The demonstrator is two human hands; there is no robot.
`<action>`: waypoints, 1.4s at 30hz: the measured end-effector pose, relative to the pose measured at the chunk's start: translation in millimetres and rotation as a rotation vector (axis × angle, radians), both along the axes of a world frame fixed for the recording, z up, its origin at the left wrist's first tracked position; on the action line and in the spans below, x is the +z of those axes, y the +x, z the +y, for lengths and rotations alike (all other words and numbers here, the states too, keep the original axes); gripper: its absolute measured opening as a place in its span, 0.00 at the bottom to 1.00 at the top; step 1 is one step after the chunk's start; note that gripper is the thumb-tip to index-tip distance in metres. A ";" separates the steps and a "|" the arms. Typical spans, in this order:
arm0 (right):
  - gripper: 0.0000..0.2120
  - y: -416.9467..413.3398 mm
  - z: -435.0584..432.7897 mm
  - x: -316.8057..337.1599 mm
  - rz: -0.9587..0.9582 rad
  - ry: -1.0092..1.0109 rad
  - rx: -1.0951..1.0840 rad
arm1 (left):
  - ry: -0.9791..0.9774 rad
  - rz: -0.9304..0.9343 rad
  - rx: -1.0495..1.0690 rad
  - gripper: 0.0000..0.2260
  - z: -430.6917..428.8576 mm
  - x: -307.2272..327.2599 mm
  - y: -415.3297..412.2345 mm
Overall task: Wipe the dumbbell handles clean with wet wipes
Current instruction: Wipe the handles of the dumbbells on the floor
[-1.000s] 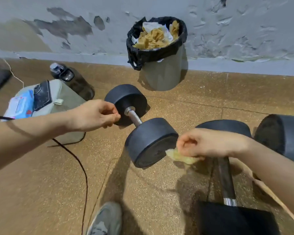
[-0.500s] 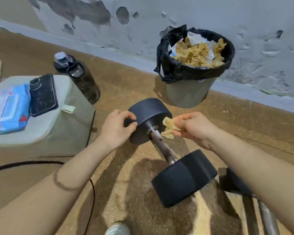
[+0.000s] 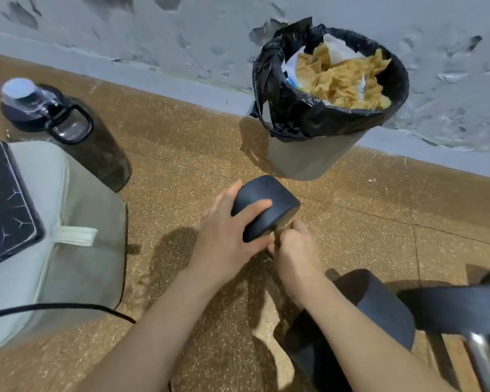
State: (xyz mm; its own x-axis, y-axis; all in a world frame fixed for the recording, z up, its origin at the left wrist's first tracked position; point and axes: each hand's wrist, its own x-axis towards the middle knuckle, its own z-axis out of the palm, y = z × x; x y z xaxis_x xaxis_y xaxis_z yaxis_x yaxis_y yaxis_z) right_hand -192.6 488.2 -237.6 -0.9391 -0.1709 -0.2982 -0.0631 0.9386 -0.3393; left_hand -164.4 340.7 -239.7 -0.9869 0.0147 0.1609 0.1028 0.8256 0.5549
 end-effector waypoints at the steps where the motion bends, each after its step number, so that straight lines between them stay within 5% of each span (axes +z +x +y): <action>1: 0.04 0.1 2.2 -0.4 0.017 0.065 0.029 | 0.015 0.011 -0.014 0.24 -1.8 -1.5 -3.5; 5: 0.10 8.3 19.2 12.6 -0.070 0.427 0.162 | 0.018 0.097 -0.032 0.24 -7.3 -10.0 -3.9; 12: 0.10 -5.0 -4.6 12.3 -0.051 0.154 0.135 | 0.025 0.120 -0.060 0.26 -17.1 -15.4 6.1; 18: 0.11 23.3 32.5 25.8 -0.195 0.599 0.268 | 0.080 0.102 -0.057 0.25 -14.2 -14.2 5.6; 20: 0.07 11.3 33.9 31.5 -0.198 0.514 0.215 | 0.044 0.064 -0.058 0.25 -11.3 -8.3 2.9; 24: 0.13 -7.7 9.8 27.4 -0.131 0.199 0.085 | 0.036 -0.014 -0.066 0.26 -7.5 -0.2 -4.5; 30: 0.10 14.8 22.0 35.1 -0.154 0.595 0.282 | 0.232 0.037 -0.052 0.25 -13.4 -4.8 10.9; 35: 0.08 0.6 12.0 25.0 -0.076 0.290 0.109 | 0.310 -0.046 0.004 0.26 -23.0 -6.6 28.6; 42: 0.11 37.3 9.3 33.9 -0.147 0.536 0.432 | 0.270 -0.095 0.062 0.25 -29.1 -7.4 56.5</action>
